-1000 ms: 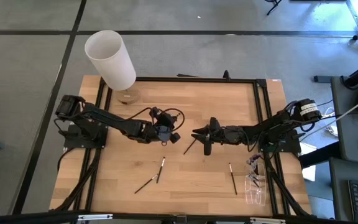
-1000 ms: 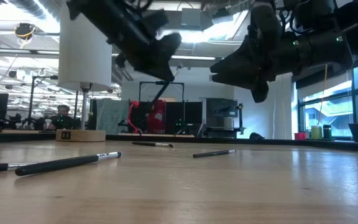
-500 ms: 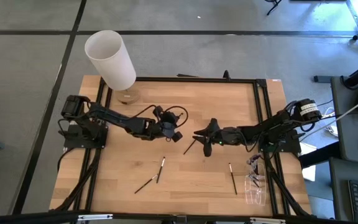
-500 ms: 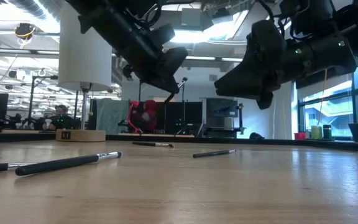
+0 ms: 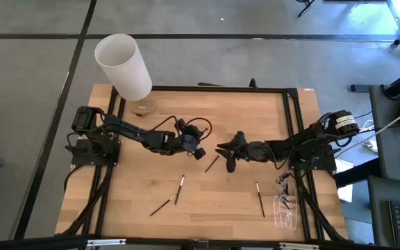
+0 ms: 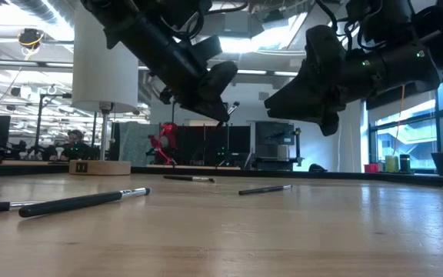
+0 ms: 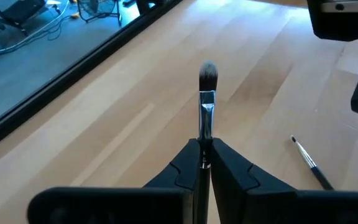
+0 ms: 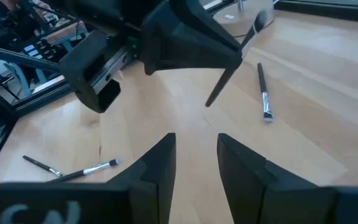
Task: Put items in baskets/containers
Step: Put the eyeshadow brush into the transparent organizer
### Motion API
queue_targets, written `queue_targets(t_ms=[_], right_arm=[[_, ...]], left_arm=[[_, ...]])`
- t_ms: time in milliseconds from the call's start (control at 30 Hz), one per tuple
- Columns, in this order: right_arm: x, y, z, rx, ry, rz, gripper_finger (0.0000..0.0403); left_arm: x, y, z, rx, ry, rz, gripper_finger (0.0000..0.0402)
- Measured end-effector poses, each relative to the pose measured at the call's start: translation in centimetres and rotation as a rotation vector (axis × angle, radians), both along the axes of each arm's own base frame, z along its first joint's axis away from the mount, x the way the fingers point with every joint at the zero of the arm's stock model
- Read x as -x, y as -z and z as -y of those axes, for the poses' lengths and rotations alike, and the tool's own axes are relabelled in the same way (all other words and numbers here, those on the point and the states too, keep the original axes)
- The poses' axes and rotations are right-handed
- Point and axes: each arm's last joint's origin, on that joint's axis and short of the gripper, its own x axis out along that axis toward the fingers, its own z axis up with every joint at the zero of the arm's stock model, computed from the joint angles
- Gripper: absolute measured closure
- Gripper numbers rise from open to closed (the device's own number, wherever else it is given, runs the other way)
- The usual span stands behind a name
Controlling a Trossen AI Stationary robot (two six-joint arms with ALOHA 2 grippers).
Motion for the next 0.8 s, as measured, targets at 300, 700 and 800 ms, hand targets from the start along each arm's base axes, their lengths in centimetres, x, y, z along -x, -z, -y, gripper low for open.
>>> queue_targets(t_ms=[300,700,800], right_arm=[[-0.1,-0.6,-0.4,0.030,-0.022,0.054,0.0286],[-0.1,-0.9,-0.2,0.054,0.050,0.082,0.0286],[-0.1,-1.2,-0.2,0.071,0.044,0.104,0.0286]], left_arm=[[1.0,1.7,-1.5,0.170,0.108,0.305,0.0377],[2.2,1.5,-1.5,0.220,0.245,0.542,0.0377],[2.1,1.0,-1.2,0.243,0.275,0.597,0.0377]])
